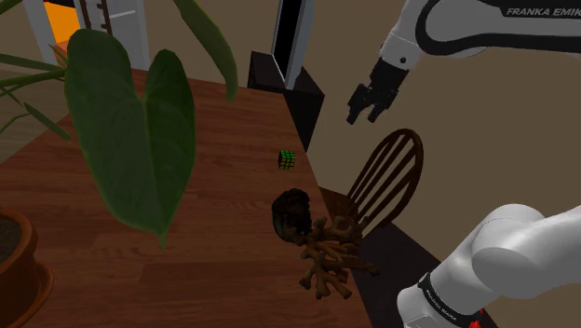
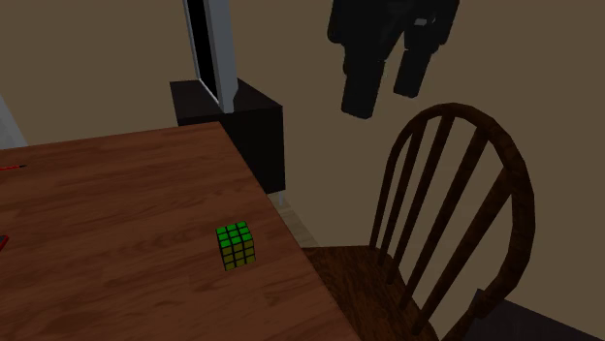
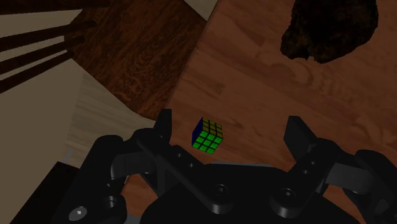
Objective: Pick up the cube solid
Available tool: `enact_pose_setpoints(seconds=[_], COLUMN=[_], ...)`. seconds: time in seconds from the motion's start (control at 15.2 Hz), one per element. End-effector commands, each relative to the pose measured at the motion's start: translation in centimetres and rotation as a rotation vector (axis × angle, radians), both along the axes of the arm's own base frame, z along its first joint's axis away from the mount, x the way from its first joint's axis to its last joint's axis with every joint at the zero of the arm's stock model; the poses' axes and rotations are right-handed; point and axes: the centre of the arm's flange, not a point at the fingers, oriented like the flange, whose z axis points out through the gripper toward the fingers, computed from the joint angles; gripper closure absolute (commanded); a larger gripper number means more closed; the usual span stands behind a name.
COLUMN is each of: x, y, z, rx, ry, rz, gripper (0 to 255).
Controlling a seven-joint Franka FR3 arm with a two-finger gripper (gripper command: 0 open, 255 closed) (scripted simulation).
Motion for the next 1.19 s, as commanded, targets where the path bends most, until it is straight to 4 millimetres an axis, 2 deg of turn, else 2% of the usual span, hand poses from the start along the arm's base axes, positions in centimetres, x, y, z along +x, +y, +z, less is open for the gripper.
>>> enact_pose_setpoints(seconds=[0.0,1.12], x=[2.0,18.3], y=[0.0,-0.7], z=[-1.9,-18.2], rx=[0.000,0.000], ry=[0.007,0.079], rz=[-0.013,-0.119], gripper=[0,0])
